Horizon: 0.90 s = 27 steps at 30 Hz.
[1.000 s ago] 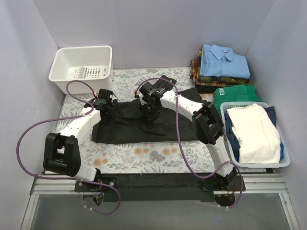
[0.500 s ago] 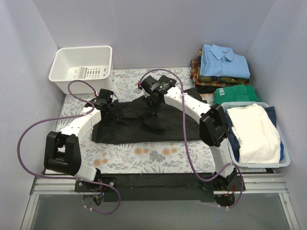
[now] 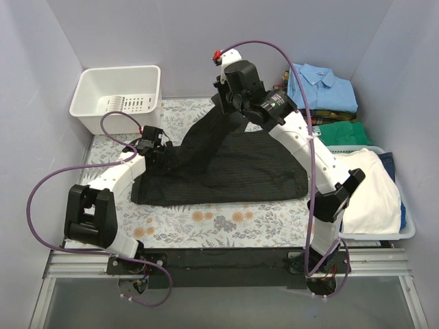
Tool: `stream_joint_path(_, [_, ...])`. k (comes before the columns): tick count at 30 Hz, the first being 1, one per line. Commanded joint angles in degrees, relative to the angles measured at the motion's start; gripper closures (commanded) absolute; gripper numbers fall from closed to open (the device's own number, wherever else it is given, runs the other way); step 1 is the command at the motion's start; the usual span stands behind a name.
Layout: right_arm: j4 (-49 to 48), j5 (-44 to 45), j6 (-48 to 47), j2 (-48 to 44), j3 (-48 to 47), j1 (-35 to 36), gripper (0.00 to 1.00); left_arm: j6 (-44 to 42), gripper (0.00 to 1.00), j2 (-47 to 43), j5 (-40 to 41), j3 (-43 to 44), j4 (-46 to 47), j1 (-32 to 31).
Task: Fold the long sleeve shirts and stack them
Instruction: Fold the shirt
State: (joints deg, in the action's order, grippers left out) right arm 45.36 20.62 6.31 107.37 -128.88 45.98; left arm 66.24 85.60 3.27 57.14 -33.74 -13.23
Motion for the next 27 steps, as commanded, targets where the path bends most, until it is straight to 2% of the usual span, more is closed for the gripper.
stream_joint_path(1, [-7.6, 2.8, -2.1, -3.7, 0.6, -0.4, 0.99, -6.3, 0.30, -4.1, -3.2, -0.7, 5.1, 0.2])
stream_joint_path(2, [-8.6, 2.4, -2.3, -4.7, 0.6, -0.4, 0.99, -7.8, 0.30, -4.5, -6.2, -1.2, 5.8, 0.2])
stream_joint_path(5, [-11.6, 0.7, -2.4, -6.0, 0.7, -0.4, 0.99, -9.3, 0.30, -6.3, -7.2, -2.7, 7.7, 0.3])
stream_joint_path(19, [-15.2, -0.1, -1.5, -8.8, 2.8, -0.5, 0.99, -6.6, 0.29, -4.7, 1.0, -3.3, 9.2, 0.2])
stream_joint_path(25, [-16.9, -3.4, -1.5, -5.6, -0.9, -2.3, 0.99, -6.5, 0.30, -3.3, -3.0, -1.3, 7.6, 0.3])
stream_joint_path(27, [-17.3, -4.9, -1.3, -3.6, -2.5, -3.0, 0.99, -5.9, 0.32, -3.5, -8.8, -1.2, 6.8, 0.3])
